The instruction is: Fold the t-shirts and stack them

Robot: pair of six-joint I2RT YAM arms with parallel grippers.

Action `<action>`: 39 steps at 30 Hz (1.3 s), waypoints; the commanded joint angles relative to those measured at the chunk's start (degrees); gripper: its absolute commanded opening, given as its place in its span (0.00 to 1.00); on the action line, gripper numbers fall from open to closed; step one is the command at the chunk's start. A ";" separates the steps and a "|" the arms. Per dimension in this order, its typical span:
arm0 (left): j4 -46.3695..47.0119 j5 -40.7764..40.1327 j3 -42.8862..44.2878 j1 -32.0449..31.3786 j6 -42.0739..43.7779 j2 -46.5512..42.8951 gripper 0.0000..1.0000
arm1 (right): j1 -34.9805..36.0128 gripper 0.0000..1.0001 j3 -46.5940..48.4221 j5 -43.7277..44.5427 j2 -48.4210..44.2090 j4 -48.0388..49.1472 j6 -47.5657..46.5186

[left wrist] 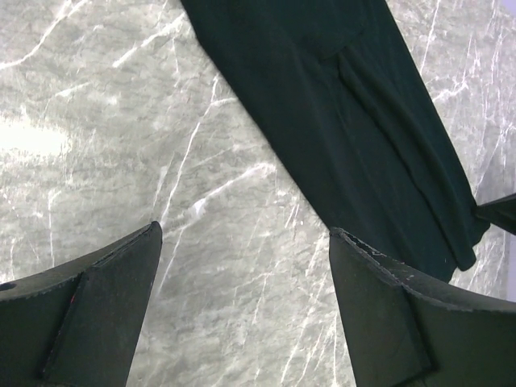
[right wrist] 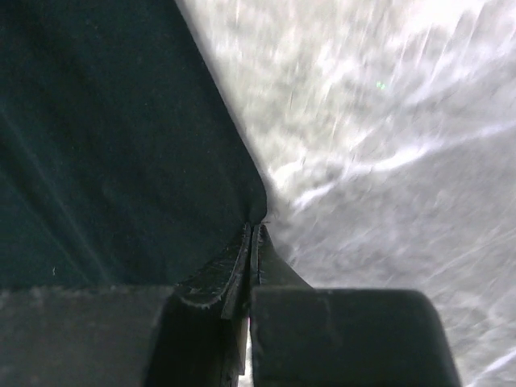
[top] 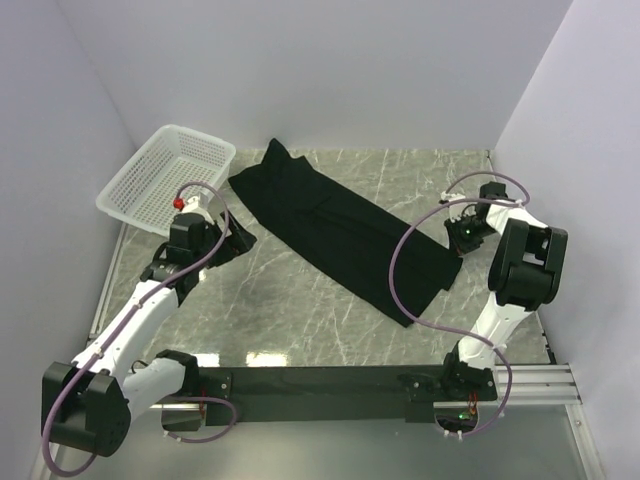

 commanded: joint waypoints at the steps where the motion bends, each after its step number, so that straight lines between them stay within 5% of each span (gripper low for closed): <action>1: -0.95 -0.34 -0.64 -0.04 -0.86 -1.48 0.90 | -3.14 0.00 -2.91 -0.19 -2.98 -2.32 0.47; 13: 6.86 3.78 1.55 -0.13 -2.53 7.56 0.89 | -21.95 0.00 -21.18 8.33 -18.25 -0.74 -3.82; 21: 10.81 5.54 19.38 -2.06 -2.26 31.10 0.82 | -27.49 0.00 -28.14 8.52 -24.77 -0.56 -5.50; 23: 11.35 7.65 23.93 -2.59 -3.40 37.34 0.80 | -27.41 0.07 -27.62 7.55 -25.13 -1.88 -5.77; 24: 11.00 8.36 25.71 -3.28 -3.76 41.28 0.80 | -27.41 0.24 -27.18 6.94 -25.13 -2.14 -5.60; 27: 9.42 6.88 33.09 -4.34 -4.28 46.84 0.80 | -27.50 0.50 -24.81 5.18 -25.65 -2.32 -4.90; 29: 5.40 4.60 40.53 -5.22 -4.55 52.55 0.78 | -27.49 0.59 -22.09 3.25 -25.83 -2.41 -4.19; 39: -3.76 -9.13 58.51 -6.45 -7.18 67.77 0.65 | -23.64 0.65 -11.97 -6.95 -25.13 -2.67 0.03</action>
